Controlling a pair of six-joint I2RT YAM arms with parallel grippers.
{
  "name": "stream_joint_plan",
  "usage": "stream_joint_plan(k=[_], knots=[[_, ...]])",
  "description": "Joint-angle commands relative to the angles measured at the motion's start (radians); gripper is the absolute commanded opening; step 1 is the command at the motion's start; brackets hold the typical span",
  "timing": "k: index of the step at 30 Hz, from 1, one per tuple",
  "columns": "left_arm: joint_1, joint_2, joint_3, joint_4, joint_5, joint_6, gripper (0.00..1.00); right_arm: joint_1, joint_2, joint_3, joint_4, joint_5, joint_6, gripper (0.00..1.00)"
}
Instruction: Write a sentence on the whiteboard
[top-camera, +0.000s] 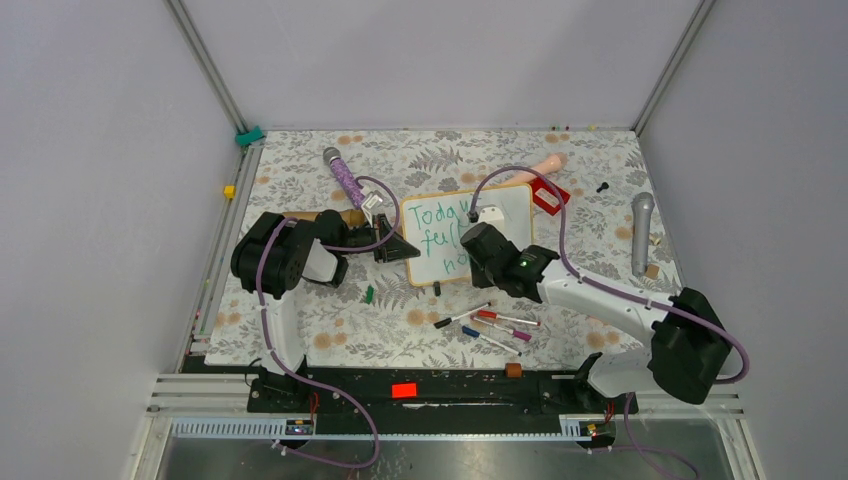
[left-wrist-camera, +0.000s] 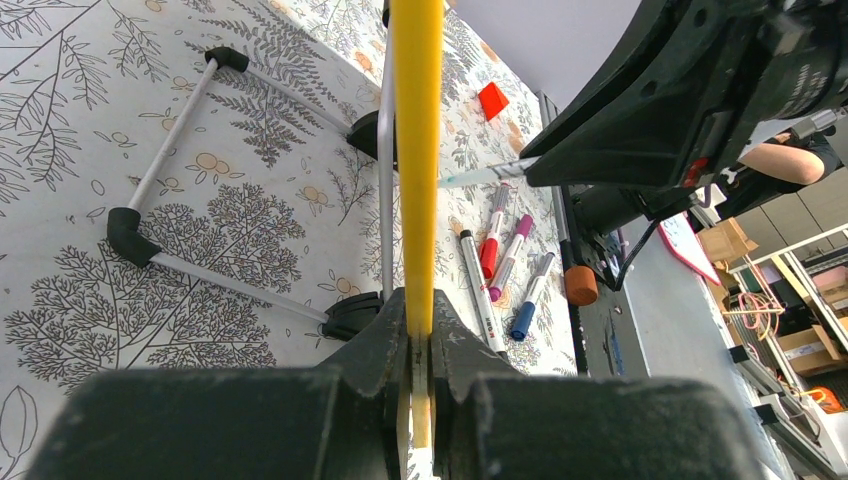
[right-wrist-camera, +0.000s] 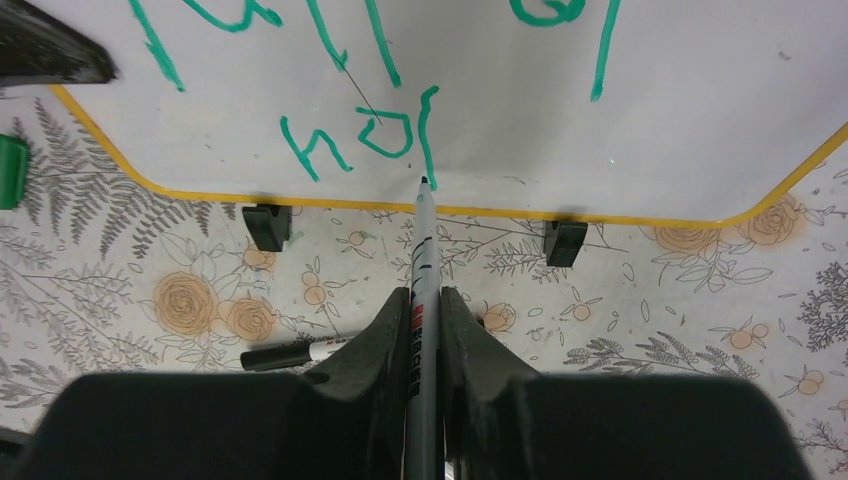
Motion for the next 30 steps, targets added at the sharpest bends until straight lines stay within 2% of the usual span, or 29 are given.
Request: stream_joint_plan(k=[1,14,30], knots=[[-0.005,-0.005,0.018,0.093,0.035,0.001,0.00,-0.006,-0.065,0.063,0.008,0.024,-0.039,0.00],[-0.007,-0.009,0.013,0.093,0.036,0.002,0.00,-0.023,-0.012,0.144,-0.007,0.074,-0.077,0.00],[-0.008,-0.006,0.015,0.093,0.038,0.001,0.00,-0.036,0.050,0.158,-0.017,0.070,-0.073,0.00]])
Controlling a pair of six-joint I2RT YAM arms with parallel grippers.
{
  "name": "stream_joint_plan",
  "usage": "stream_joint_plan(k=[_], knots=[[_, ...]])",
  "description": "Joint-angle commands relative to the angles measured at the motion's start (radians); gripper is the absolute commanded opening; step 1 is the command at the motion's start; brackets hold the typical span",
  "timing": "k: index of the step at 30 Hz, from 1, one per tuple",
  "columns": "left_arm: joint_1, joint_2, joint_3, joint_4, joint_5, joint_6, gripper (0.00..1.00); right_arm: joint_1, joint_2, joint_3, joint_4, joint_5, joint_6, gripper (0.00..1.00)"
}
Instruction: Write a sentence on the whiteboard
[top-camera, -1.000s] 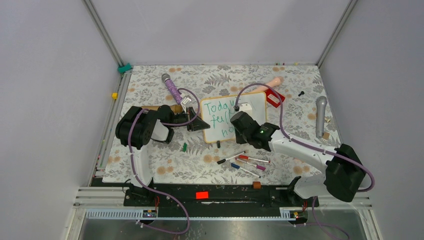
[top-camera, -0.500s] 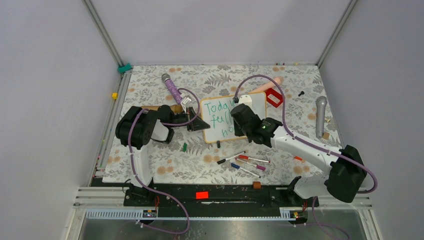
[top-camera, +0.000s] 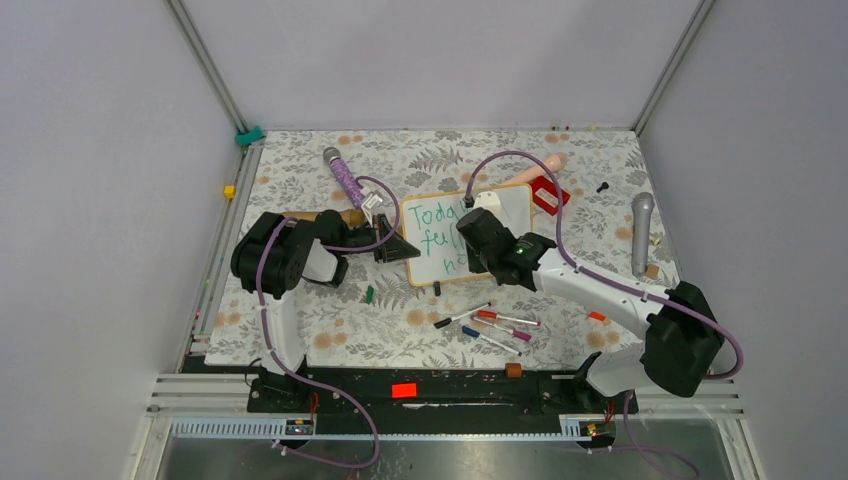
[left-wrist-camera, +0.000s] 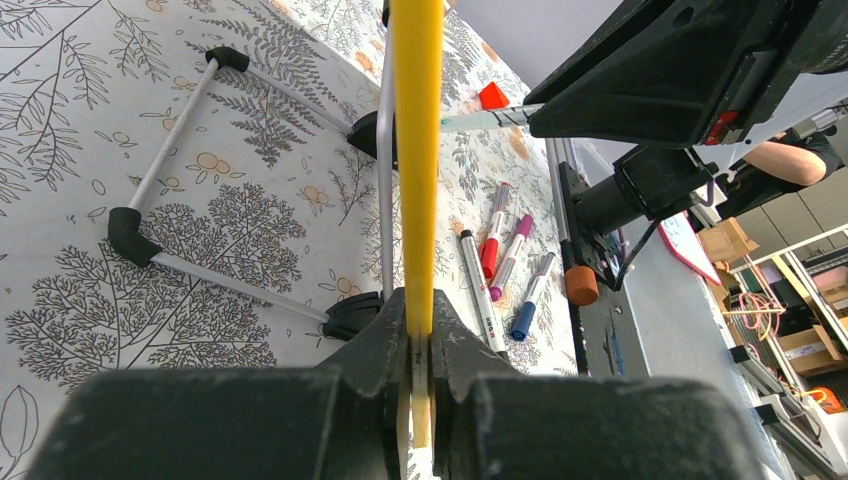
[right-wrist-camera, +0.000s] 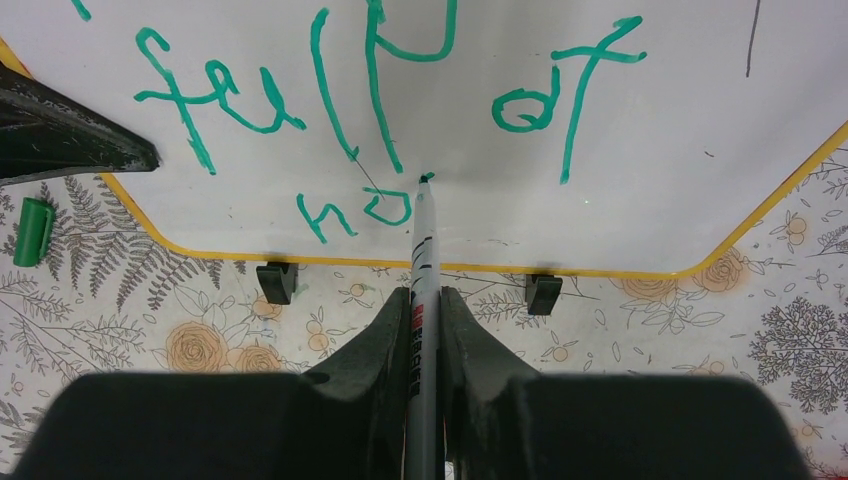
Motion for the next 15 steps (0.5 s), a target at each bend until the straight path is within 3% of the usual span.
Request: stream_joint_plan(k=[1,15], knots=[[-0.009,-0.006,0.015,0.093,0.037,0.005,0.00,-0.013,0.020,0.049,-0.009,0.025,-0.008,0.00],[-0.009,0.002,0.017,0.093,0.038,0.005,0.00,-0.028,0.034,0.055,-0.067,0.067,0.012,0.00]])
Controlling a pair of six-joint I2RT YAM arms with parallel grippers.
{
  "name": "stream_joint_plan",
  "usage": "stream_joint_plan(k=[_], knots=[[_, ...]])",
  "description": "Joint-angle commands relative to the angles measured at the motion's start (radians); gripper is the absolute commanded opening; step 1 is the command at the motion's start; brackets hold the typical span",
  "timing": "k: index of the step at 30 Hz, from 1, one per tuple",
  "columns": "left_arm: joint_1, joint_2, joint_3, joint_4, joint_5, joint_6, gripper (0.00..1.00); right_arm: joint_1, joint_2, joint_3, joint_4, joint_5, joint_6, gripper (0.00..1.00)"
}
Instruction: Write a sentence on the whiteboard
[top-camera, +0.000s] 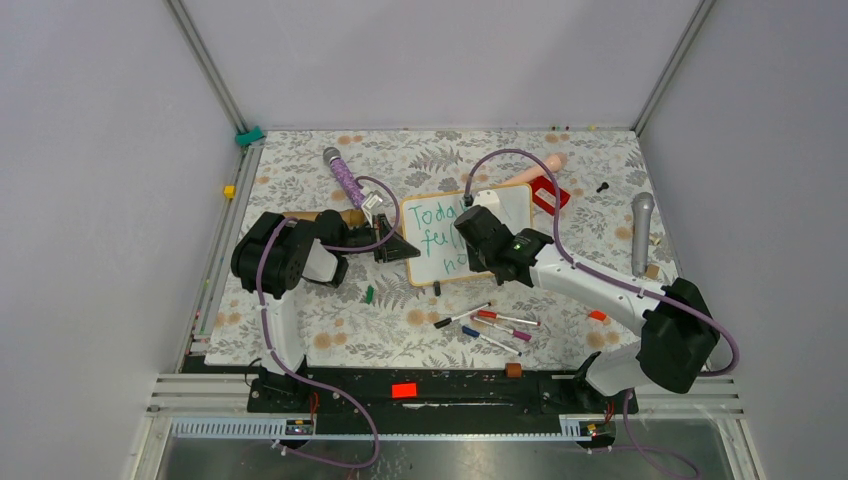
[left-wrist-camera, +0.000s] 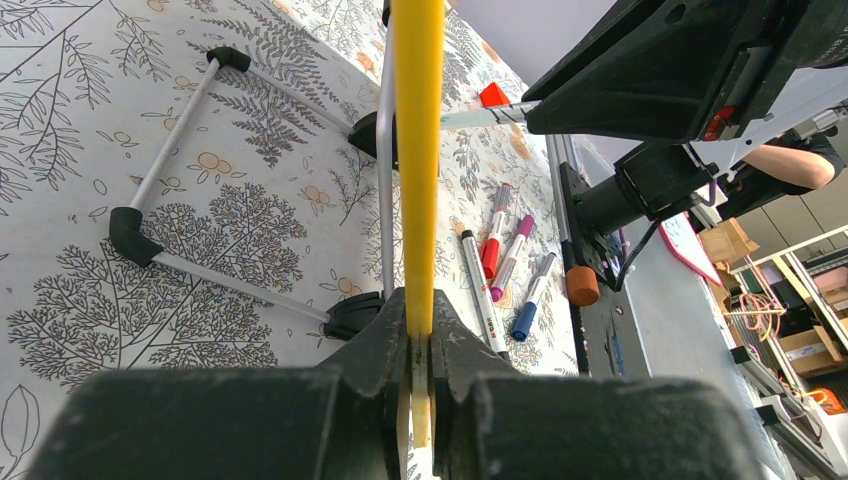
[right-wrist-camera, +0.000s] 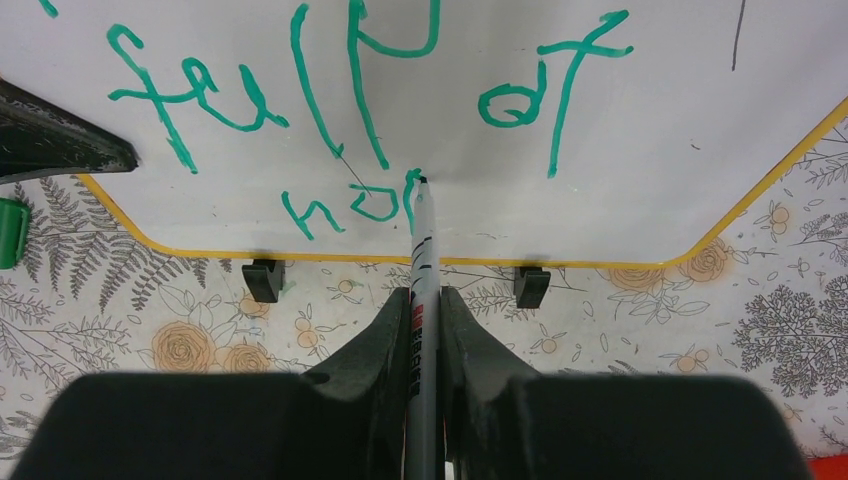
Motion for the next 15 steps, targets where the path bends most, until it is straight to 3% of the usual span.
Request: stream_joint_plan(k=[1,15], knots=[[-0.009,0.000,0.017,0.093,0.038,0.004,0.00,-0.022,0.007,0.016,-0.021,0.057,0.012,0.00],[-0.009,0.003,0.016,0.093,0.038,0.004,0.00,-0.023,0.002,-0.007,-0.025,0.022,0.023,0.00]])
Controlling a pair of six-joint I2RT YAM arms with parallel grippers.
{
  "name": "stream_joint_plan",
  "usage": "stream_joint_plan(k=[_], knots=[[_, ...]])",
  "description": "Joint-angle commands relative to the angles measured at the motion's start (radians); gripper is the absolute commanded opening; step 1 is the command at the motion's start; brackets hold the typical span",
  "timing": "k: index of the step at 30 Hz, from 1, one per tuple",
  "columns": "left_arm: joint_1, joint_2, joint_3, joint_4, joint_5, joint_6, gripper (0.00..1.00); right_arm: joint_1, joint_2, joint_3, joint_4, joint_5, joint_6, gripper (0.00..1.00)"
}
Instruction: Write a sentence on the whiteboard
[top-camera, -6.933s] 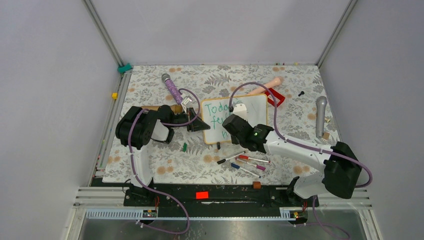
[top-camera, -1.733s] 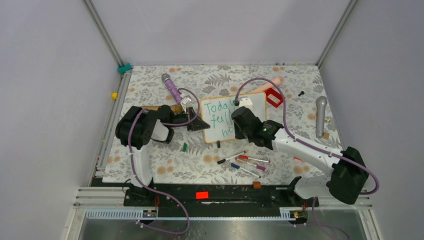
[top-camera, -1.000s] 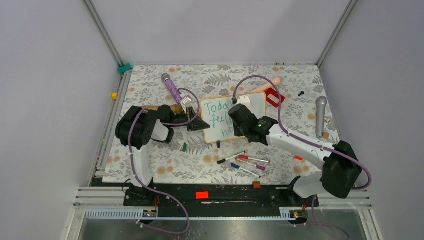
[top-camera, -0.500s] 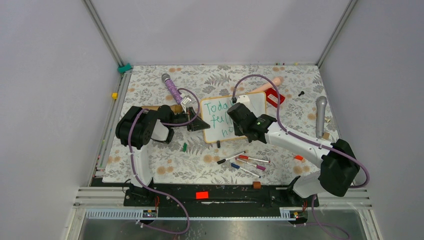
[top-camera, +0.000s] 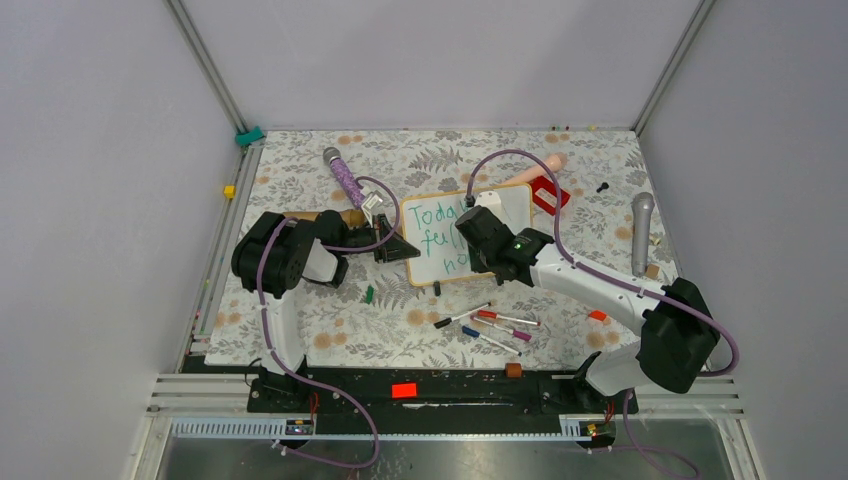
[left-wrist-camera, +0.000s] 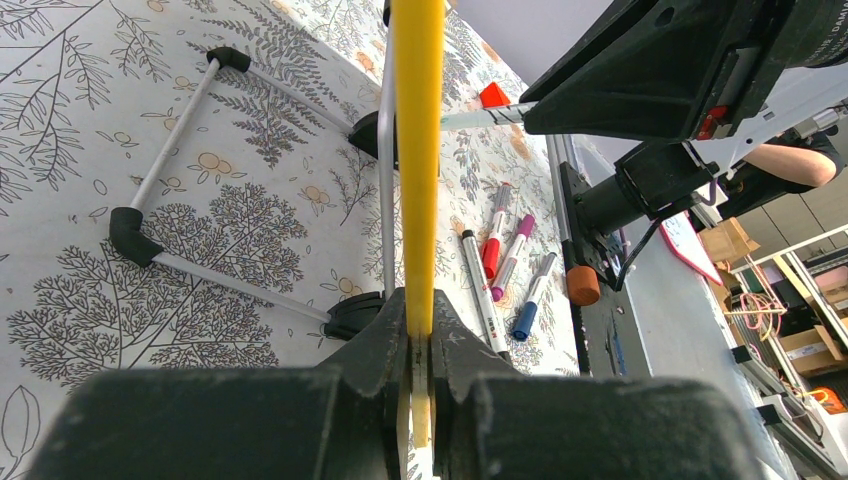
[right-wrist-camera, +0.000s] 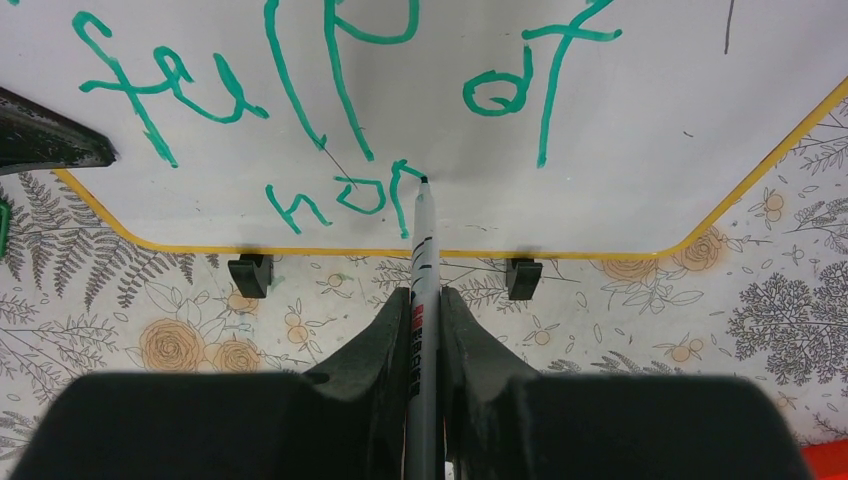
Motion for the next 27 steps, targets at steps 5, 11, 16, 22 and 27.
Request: stream_joint_plan(k=[5,11,16,22,27], knots=[[-0.008,0.001,0.016,0.086,0.038,0.004,0.00,-0.016,0.010,-0.015,0.016,-0.022,0.015,0.00],[-0.010,0.000,0.017,0.087,0.037,0.004,0.00,-0.016,0.011,-0.016,0.045,-0.049,0.009,0.00],[-0.010,0.000,0.017,0.087,0.039,0.004,0.00,-0.016,-0.001,-0.027,0.084,-0.081,0.000,0.00],[-0.010,-0.002,0.016,0.087,0.038,0.004,0.00,-0.016,-0.034,-0.053,0.117,-0.093,-0.002,0.00],[-0.012,0.003,0.017,0.087,0.038,0.004,0.00,-0.016,-0.094,-0.089,0.125,-0.071,0.007,0.00]])
